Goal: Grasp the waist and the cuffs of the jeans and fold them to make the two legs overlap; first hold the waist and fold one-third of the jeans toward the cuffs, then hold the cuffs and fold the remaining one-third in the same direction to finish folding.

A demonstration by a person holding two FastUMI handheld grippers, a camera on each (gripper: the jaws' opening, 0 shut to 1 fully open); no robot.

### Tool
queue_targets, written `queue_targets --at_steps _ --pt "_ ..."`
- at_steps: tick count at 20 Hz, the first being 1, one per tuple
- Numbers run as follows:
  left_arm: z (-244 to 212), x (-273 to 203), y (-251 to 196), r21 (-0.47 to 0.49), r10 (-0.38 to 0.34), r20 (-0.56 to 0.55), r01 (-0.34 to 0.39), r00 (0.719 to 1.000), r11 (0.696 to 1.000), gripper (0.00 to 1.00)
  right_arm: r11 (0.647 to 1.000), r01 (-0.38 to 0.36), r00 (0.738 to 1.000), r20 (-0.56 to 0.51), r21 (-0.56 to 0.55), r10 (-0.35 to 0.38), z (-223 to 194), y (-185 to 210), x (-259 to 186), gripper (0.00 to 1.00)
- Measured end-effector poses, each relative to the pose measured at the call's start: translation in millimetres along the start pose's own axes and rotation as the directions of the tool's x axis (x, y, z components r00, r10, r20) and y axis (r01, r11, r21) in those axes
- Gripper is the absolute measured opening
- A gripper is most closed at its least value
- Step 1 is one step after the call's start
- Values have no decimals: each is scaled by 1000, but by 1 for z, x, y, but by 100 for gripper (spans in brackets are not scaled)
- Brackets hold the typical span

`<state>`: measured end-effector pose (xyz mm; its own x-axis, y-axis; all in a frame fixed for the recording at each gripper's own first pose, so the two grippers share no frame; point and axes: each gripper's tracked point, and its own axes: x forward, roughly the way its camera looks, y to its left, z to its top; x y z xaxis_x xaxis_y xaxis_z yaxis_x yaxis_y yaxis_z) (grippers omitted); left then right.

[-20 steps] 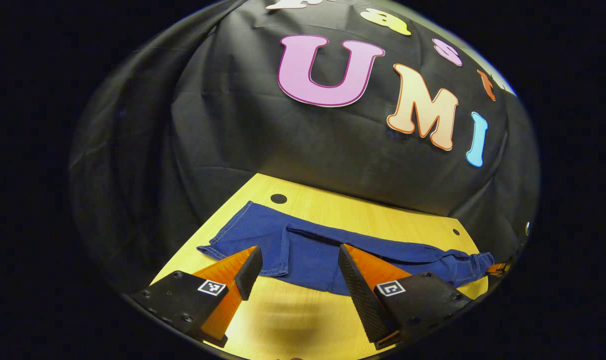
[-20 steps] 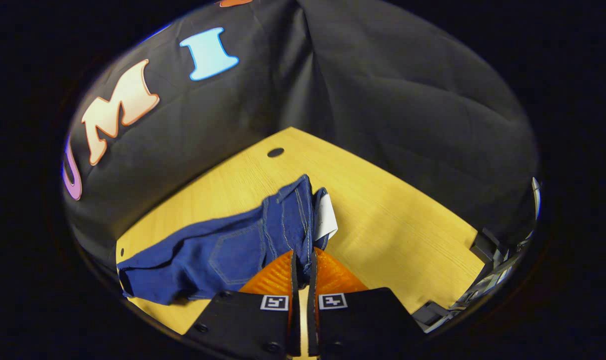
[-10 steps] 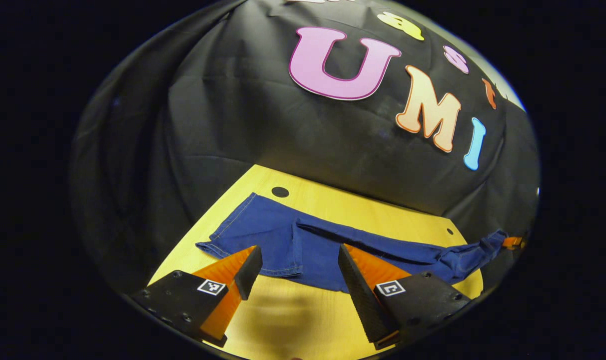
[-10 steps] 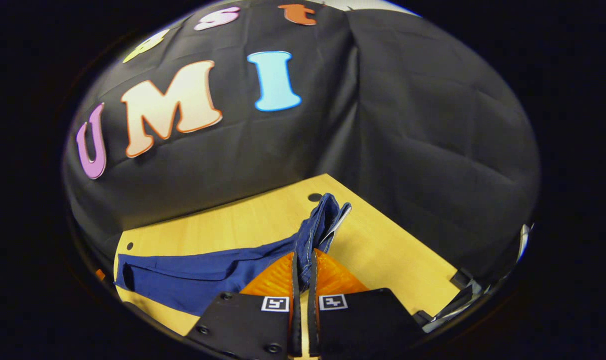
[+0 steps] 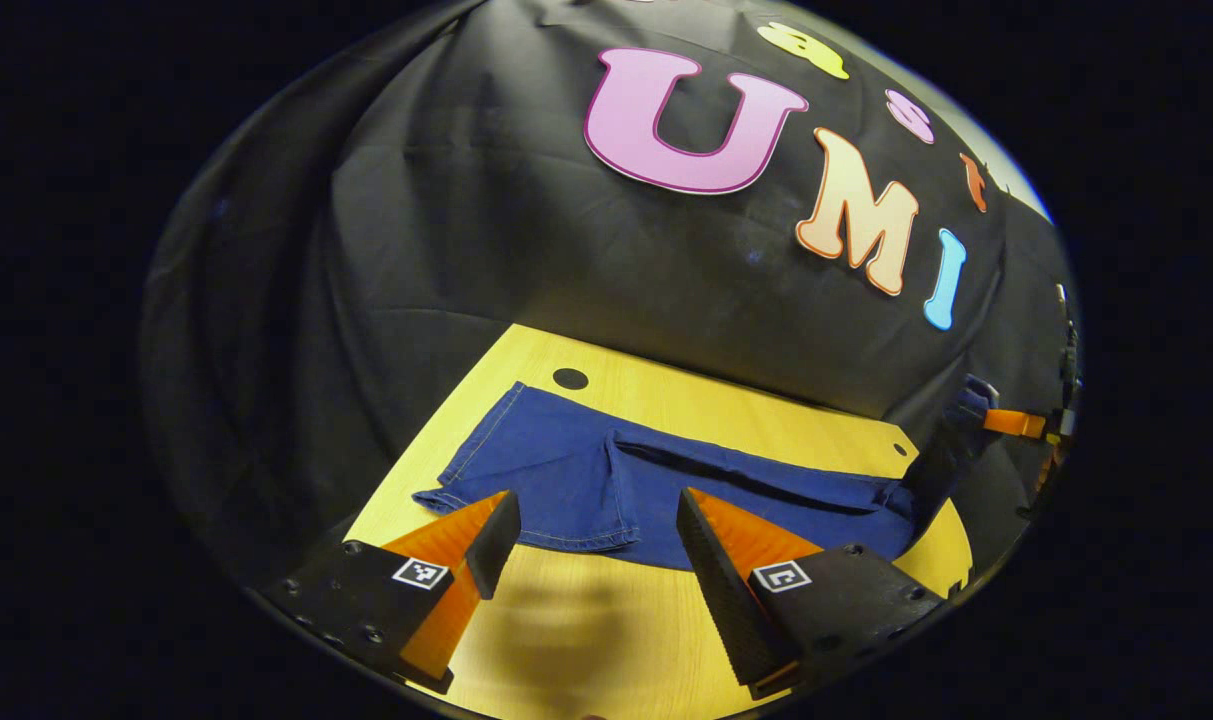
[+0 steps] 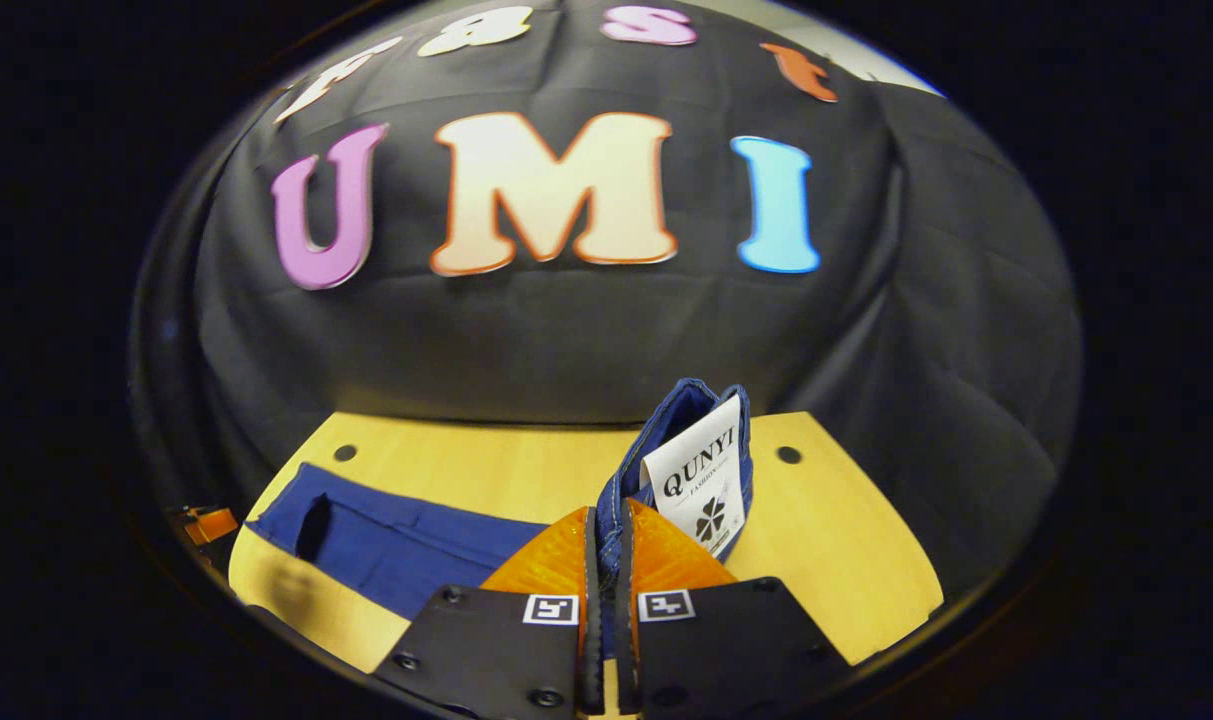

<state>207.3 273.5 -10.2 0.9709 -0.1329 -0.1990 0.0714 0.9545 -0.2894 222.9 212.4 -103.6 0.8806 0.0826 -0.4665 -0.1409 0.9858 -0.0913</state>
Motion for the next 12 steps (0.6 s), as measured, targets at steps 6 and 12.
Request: queue_targets --at_steps 6,12 --pt "1 -2 17 0 8 -2 -8 1000 1000 94 968 -250 962 -114 -12 247 -63 126 30 6" --pt "7 -4 26 -19 22 13 -22 1000 1000 94 946 -320 902 -292 46 319 -133 147 52 6"
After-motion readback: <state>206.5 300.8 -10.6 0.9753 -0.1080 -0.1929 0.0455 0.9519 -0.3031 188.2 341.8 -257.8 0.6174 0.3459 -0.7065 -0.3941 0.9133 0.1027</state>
